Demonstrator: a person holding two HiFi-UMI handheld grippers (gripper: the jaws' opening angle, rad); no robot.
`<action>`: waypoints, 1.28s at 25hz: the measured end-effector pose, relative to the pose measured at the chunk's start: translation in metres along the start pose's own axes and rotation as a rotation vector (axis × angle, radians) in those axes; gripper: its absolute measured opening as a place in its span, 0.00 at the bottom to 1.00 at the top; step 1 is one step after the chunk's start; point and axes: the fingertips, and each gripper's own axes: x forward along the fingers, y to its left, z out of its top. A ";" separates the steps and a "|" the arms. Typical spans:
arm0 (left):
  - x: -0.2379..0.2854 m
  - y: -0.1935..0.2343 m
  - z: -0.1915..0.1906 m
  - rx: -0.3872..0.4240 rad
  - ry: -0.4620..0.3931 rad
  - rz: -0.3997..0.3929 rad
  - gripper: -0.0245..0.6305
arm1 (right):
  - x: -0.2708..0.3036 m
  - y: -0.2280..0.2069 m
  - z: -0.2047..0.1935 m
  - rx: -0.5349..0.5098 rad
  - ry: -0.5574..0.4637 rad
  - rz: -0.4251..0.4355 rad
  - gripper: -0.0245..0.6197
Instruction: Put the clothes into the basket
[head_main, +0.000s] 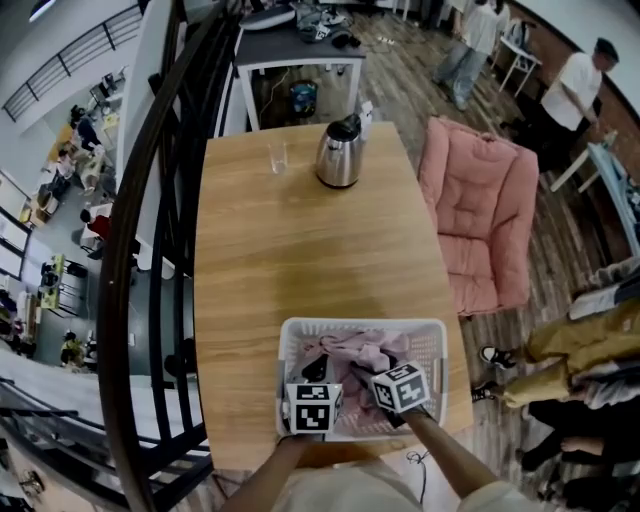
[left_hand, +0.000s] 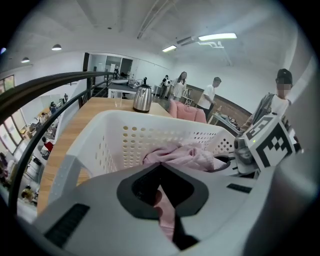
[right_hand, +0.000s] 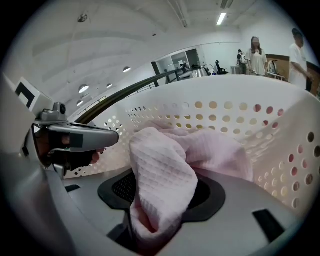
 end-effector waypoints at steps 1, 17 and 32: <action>0.001 -0.001 -0.002 0.002 0.011 -0.005 0.04 | 0.000 0.001 -0.002 0.002 0.001 -0.004 0.43; 0.024 -0.001 -0.015 -0.008 0.034 -0.027 0.04 | 0.031 -0.021 -0.021 0.074 0.053 -0.049 0.43; 0.037 -0.002 -0.031 -0.008 0.086 -0.023 0.04 | 0.057 -0.027 -0.034 -0.006 0.110 -0.021 0.42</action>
